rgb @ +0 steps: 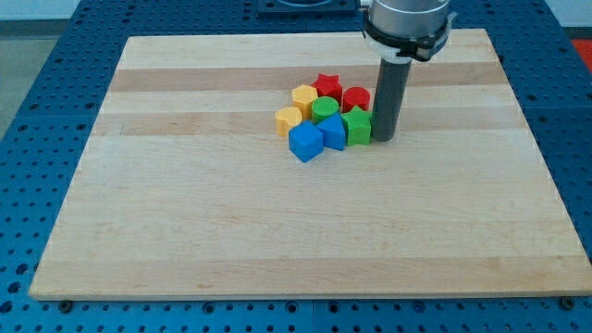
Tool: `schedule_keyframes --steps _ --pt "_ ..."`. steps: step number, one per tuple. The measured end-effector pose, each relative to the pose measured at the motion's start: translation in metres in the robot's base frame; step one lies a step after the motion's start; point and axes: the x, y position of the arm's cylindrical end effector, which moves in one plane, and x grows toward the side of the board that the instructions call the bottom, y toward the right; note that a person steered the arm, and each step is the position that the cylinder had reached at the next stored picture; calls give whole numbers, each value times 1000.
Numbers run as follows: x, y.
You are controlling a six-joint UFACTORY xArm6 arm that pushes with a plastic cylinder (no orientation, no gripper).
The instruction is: Move the group of blocks a bit right
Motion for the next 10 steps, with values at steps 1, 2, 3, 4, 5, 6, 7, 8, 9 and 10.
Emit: schedule_keyframes --steps 1,2,3,4,5,6,7,8,9,10 --pt "0 5" --pt "35 35" --pt "81 -28" --pt "64 -129" --pt "57 -147" --pt "50 -134" --pt "40 -120" --pt "30 -119" --pt "27 -118" --pt "27 -145"
